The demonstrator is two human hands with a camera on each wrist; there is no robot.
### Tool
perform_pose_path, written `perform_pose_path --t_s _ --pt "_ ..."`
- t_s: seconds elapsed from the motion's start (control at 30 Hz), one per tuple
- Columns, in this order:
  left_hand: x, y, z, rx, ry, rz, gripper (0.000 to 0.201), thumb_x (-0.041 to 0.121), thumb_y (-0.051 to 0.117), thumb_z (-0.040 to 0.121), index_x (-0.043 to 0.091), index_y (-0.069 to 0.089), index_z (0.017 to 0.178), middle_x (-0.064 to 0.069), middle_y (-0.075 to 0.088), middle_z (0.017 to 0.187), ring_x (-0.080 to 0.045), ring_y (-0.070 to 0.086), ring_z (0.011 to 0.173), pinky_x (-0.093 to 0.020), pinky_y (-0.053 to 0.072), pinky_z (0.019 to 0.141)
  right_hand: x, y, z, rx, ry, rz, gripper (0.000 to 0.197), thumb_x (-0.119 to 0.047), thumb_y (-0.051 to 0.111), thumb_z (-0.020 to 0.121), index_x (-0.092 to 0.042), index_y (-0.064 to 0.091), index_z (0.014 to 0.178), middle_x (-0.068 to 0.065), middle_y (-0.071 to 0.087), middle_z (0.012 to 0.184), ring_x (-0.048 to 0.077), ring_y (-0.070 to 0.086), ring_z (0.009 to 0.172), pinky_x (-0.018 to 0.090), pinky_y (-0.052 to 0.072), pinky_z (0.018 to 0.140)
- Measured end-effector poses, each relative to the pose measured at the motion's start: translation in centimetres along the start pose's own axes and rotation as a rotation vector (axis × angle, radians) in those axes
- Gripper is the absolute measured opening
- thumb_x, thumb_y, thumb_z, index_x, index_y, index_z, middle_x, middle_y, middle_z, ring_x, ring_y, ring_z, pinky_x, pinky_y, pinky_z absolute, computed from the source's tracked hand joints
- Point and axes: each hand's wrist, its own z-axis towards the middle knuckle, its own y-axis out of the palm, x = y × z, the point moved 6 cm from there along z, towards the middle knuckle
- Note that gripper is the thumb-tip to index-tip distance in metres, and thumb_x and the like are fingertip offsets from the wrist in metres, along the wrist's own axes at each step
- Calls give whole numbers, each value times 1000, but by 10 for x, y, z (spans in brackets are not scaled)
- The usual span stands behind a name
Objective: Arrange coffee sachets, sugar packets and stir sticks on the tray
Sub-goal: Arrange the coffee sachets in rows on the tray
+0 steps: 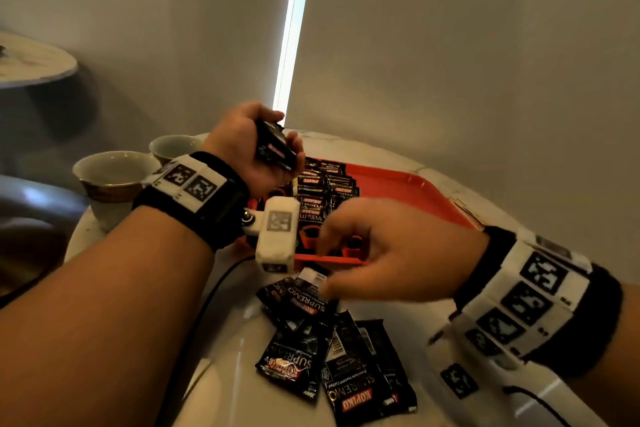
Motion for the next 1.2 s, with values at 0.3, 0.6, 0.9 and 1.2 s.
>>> perform_pose_path --t_s 0.3,0.6,0.9,1.2 --pt "8 -7 -1 -31 18 -63 32 15 56 68 11 54 100 -10 53 92 -20 57 73 -33 52 60 -25 47 -2 -339 -11 -254 105 -78 76 62 -53 26 150 -17 32 145 14 38 134 44 46 108" --pt "7 -11 2 -26 1 -54 21 15 52 79 13 56 100 -10 54 92 -21 58 71 -33 53 60 -23 54 3 -245 -50 -329 75 -57 76 75 -41 46 142 -9 47 117 15 54 100 38 58 81" --pt "4 -10 4 -22 -12 -34 14 19 45 91 14 56 98 -10 54 93 -22 57 72 -32 54 63 -18 45 1 -56 -98 -213 16 -35 70 87 -28 69 102 -9 64 91 12 62 79 36 59 69" --pt "5 -16 7 -7 -34 -46 13 24 46 93 14 55 94 -13 59 93 -23 60 73 -32 56 63 7 -1 -16 216 -69 28 20 -18 68 85 -37 63 81 -13 65 75 4 59 63 20 45 55"
